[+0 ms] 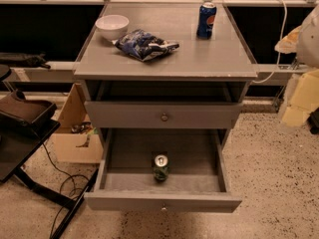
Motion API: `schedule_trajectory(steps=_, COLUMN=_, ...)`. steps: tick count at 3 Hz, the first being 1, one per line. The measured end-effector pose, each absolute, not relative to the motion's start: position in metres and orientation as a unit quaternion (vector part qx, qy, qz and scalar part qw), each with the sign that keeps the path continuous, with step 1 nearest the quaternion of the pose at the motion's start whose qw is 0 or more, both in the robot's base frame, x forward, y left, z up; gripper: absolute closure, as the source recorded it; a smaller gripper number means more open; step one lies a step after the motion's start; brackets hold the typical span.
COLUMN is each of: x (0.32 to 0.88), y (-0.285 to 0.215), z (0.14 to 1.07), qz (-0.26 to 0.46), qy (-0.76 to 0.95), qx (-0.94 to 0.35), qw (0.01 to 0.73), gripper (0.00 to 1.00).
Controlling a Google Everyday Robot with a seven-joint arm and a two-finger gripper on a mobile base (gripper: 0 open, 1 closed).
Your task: Pick green can from middle drawer and place on counter
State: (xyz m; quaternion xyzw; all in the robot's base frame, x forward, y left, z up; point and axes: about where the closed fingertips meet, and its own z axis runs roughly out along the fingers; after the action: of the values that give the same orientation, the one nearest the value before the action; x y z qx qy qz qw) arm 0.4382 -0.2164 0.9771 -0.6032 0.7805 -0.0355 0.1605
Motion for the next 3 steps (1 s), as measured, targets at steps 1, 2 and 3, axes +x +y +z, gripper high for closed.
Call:
schedule_trajectory(steps=1, x=0.438, y=-0.216, z=0.977, qz=-0.036, qy=0.78, qx=-0.603, qw=0.16, gripper=0.0)
schedule_trajectory(steps=2, x=0.445, y=-0.216, z=0.951, qz=-0.005, qy=0.783, qx=-0.594, qw=0.182, gripper=0.0)
schedule_trajectory(steps=3, x=0.44, y=-0.206, z=0.898, qz=0.055, qy=0.775, qx=-0.591, qw=0.219, gripper=0.0)
